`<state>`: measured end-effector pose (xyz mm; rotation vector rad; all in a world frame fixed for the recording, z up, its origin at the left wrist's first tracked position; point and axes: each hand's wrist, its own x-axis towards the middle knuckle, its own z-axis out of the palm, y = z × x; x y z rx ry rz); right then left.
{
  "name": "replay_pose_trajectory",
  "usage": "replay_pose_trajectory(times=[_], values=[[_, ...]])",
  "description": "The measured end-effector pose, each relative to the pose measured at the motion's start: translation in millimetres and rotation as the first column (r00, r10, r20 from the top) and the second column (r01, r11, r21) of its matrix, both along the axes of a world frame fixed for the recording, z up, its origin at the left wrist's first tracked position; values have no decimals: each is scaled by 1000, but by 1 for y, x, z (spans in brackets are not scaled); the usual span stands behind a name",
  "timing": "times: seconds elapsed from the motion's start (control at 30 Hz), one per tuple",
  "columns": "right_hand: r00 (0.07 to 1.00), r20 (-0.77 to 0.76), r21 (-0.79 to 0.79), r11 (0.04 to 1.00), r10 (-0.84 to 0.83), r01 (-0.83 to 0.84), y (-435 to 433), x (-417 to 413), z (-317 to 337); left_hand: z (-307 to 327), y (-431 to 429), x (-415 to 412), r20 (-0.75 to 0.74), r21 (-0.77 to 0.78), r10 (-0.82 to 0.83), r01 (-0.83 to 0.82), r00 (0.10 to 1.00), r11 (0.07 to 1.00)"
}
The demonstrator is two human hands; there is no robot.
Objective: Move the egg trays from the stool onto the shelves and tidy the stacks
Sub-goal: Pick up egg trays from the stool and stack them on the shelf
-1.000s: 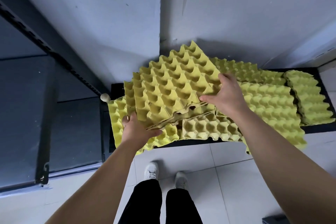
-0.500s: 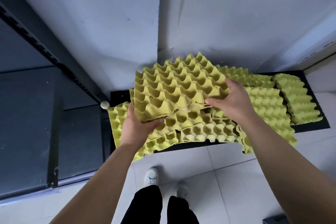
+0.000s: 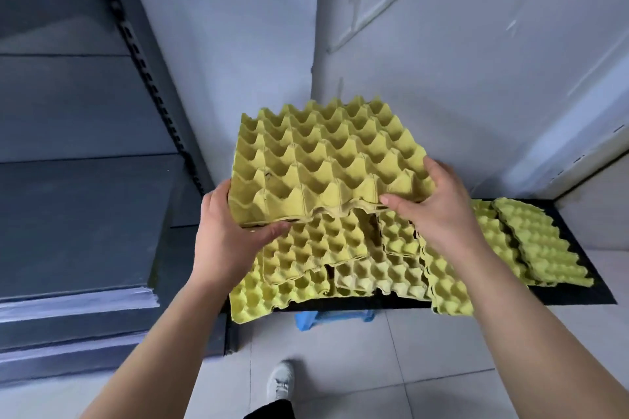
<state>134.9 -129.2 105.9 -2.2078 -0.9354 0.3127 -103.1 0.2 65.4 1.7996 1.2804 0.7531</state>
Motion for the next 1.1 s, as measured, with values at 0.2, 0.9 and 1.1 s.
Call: replay_pose_trajectory(times=[0.2, 0.9, 1.1], values=[[991, 119, 165, 983, 64, -83, -38, -44, 57, 65, -51, -52, 84, 155, 60, -72, 995, 985], [934, 323, 534, 786, 151, -312, 42, -267, 246, 265, -6, -297, 295, 485, 178, -307, 939, 819], [923, 322, 534, 766, 209, -359, 102, -350, 269, 294, 53, -380, 239, 490, 196, -292, 951, 821]])
